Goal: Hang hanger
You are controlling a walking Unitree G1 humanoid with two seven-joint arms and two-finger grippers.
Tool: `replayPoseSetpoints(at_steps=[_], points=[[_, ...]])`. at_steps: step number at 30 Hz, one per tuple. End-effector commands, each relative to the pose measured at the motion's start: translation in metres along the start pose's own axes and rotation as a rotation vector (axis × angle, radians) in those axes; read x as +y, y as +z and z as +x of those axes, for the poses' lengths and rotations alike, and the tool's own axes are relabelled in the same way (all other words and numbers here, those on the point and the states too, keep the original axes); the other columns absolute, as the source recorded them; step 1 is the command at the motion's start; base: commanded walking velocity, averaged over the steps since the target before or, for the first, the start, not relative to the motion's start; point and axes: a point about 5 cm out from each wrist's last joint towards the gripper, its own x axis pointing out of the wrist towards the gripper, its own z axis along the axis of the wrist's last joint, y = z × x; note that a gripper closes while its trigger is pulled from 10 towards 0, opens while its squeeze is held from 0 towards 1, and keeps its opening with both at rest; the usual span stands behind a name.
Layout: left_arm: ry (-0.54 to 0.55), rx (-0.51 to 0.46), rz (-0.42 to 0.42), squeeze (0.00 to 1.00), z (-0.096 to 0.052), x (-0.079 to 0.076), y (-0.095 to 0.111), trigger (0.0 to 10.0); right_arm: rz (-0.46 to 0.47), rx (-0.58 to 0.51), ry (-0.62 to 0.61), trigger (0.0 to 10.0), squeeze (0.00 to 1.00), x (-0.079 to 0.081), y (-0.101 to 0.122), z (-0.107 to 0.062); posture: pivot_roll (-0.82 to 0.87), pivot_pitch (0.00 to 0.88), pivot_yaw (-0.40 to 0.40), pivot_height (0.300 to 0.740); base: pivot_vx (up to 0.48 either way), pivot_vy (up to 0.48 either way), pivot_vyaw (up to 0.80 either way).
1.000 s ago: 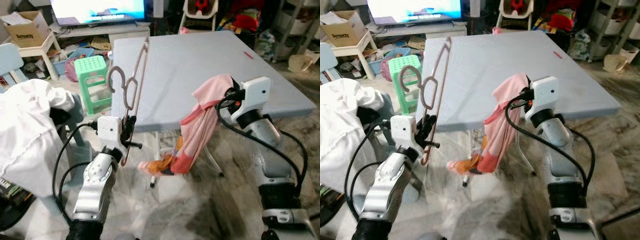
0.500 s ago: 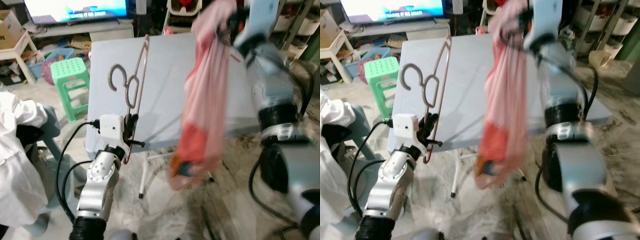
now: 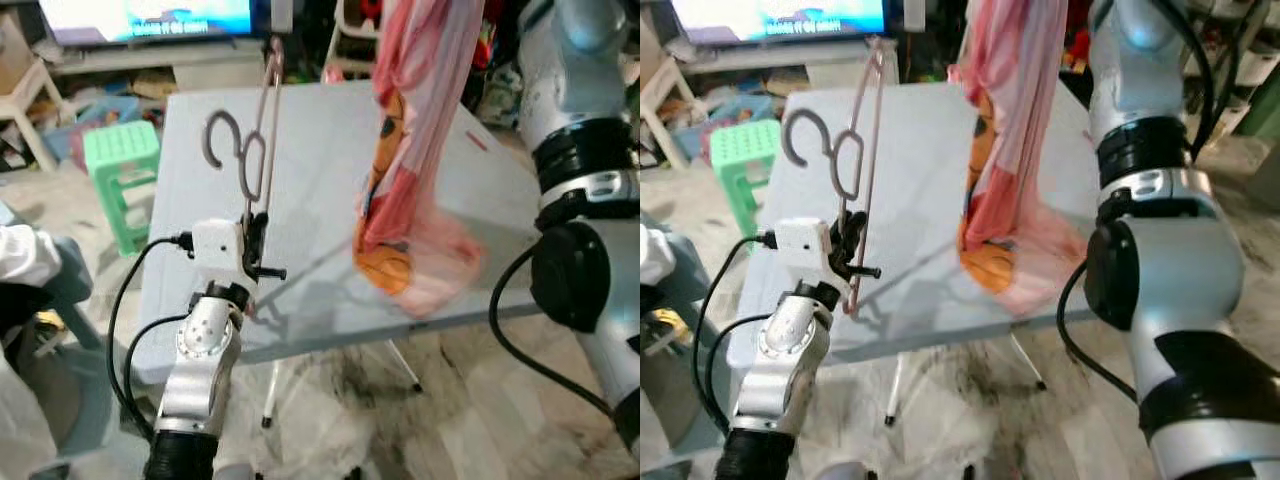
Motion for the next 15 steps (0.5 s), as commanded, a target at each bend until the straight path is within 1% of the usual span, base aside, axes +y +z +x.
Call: replayPoseSetpoints(at_steps=[1, 2, 3, 4, 5, 6, 7, 8, 10, 12, 13, 14, 15], points=[[0.013, 0.089, 0.009, 0.0, -0.006, 0.004, -0.017, 10.0, -0.034, 0.208, 0.113, 10.0, 0.0, 0.019, -0.044, -0.017, 0.03, 0.0, -0.048, 0.74, 0.0, 0.0, 0.0], [0.013, 0.088, 0.011, 0.0, -0.005, 0.004, -0.017, 10.0, -0.046, 0.316, 0.168, 10.0, 0.0, 0.026, -0.064, -0.028, 0.02, 0.0, -0.045, 0.74, 0.0, 0.0, 0.0], [0.013, 0.088, 0.012, 0.0, -0.005, 0.004, -0.017, 10.0, -0.052, 0.391, 0.206, 10.0, 0.0, 0.03, -0.078, -0.036, 0.02, 0.0, -0.045, 0.74, 0.0, 0.0, 0.0], [0.011, 0.087, 0.015, 0.0, -0.004, 0.003, -0.017, 10.0, -0.113, 0.568, 0.335, 10.0, 0.0, 0.041, -0.109, -0.062, 0.02, 0.0, -0.04, 0.74, 0.0, 0.0, 0.0], [0.011, 0.087, 0.015, 0.0, -0.004, 0.003, -0.017, 10.0, -0.113, 0.568, 0.335, 10.0, 0.0, 0.041, -0.109, -0.062, 0.02, 0.0, -0.04, 0.74, 0.0, 0.0, 0.0], [0.01, 0.084, 0.02, 0.0, -0.003, 0.002, -0.017, 10.0, -0.149, 0.7, 0.46, 10.0, 0.0, 0.046, -0.134, -0.092, 0.02, 0.0, -0.038, 0.74, 0.0, 0.0, 0.0], [0.008, 0.083, 0.023, 0.0, -0.002, 0.001, -0.017, 10.0, -0.149, 0.739, 0.495, 10.0, 0.72, 0.047, -0.143, -0.104, 0.02, 0.0, -0.035, 0.74, 0.0, 0.0, 0.0], [0.006, 0.082, 0.025, 0.0, -0.002, 0.001, -0.017, 10.0, -0.125, 0.764, 0.516, 10.0, 1.0, 0.046, -0.149, -0.115, 0.02, 0.0, -0.034, 0.74, 0.0, 0.0, 0.0], [0.002, 0.083, 0.028, 0.0, -0.002, 0.0, -0.017, 10.0, -0.093, 0.777, 0.536, 10.0, 1.0, 0.044, -0.151, -0.123, 0.02, 0.0, -0.03, 0.74, 0.0, 0.0, 0.0], [-0.002, 0.084, 0.029, 0.0, -0.002, 0.0, -0.017, 10.0, -0.101, 0.78, 0.558, 10.0, 1.0, 0.039, -0.152, -0.129, 0.02, 0.0, -0.03, 0.74, 0.0, 0.0, 0.0], [-0.005, 0.086, 0.03, 0.0, -0.002, -0.001, -0.017, 10.0, -0.122, 0.78, 0.568, 10.0, 1.0, 0.035, -0.152, -0.131, 0.02, 0.0, -0.024, 0.74, 0.0, 0.0, 0.0], [-0.015, 0.09, 0.032, 0.0, -0.002, -0.001, -0.018, 10.0, -0.183, 0.776, 0.608, 10.0, 1.0, 0.026, -0.15, -0.136, 0.02, 0.0, -0.018, 0.74, 0.0, 0.0, 0.0], [-0.015, 0.09, 0.032, 0.0, -0.002, -0.001, -0.018, 10.0, -0.183, 0.776, 0.608, 10.0, 1.0, 0.026, -0.15, -0.136, 0.02, 0.0, -0.018, 0.74, 0.0, 0.0, 0.0]])
